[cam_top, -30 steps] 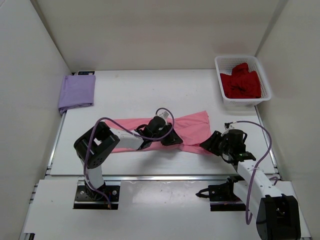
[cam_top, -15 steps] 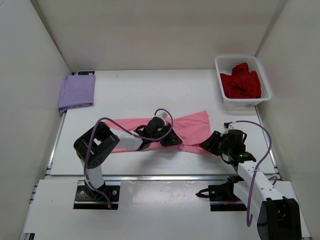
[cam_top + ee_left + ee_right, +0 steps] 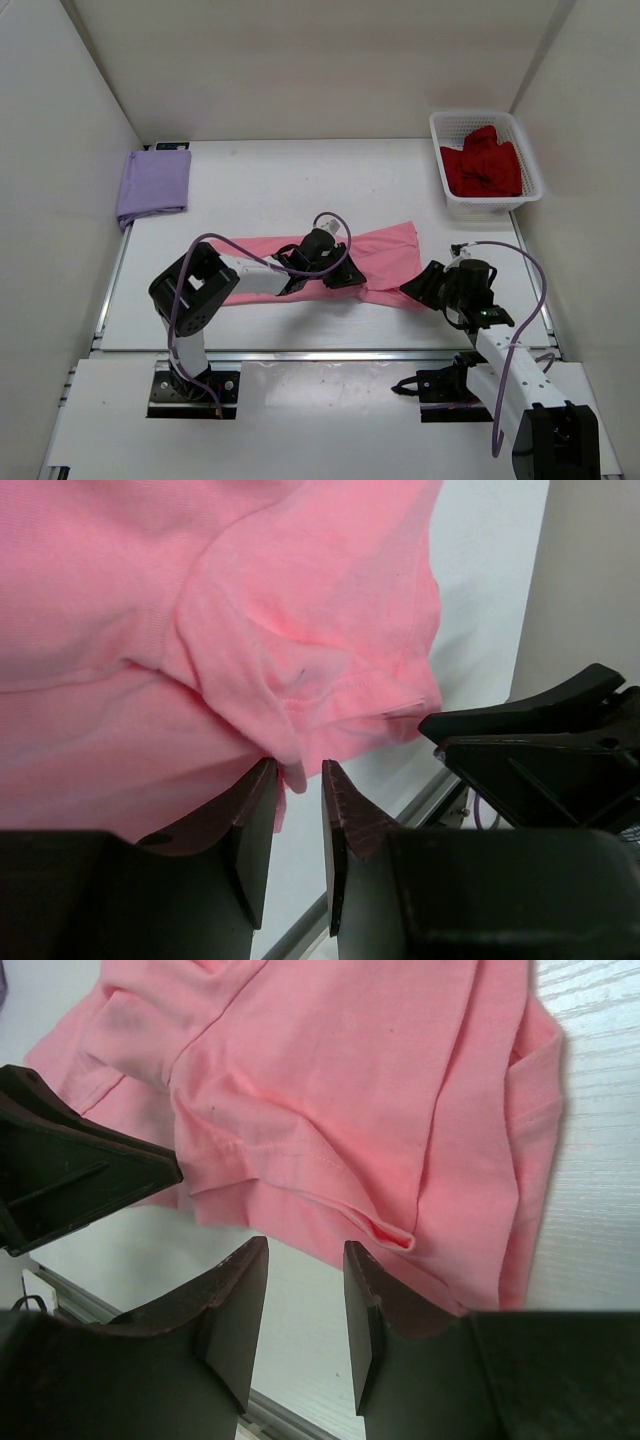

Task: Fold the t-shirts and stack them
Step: Fold the other side of the tshirt into a rectangle

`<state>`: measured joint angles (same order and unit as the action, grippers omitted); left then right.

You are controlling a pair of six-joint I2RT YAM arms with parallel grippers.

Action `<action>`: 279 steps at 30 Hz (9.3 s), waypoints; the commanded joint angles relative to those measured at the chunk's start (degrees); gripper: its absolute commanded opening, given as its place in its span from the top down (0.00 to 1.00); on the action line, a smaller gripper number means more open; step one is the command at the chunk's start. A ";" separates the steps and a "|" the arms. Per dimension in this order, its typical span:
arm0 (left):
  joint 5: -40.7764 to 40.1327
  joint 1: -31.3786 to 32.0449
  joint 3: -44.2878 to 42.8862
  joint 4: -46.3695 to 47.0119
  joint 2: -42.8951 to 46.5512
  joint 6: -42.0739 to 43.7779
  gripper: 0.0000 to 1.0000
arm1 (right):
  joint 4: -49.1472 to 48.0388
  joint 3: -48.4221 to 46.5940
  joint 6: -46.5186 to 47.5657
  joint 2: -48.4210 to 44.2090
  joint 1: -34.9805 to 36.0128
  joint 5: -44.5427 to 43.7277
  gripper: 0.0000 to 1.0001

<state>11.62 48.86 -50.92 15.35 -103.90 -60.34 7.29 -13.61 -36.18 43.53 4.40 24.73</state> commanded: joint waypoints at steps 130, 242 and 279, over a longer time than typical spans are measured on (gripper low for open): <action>6.38 -61.06 25.96 -8.76 24.45 7.25 0.62 | -12.30 -11.45 3.75 34.70 0.96 -3.55 1.00; -13.89 -52.74 26.40 -22.47 47.46 15.94 0.25 | 0.53 -25.85 13.33 33.10 30.91 -20.06 0.95; -12.67 -35.58 34.04 -12.02 41.14 16.22 0.44 | 16.70 -35.35 20.09 34.17 33.66 -22.91 0.98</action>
<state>-3.20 14.94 -18.04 2.22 -62.83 -44.95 21.28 -46.04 -19.11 80.01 39.20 -0.62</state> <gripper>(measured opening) 0.557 0.022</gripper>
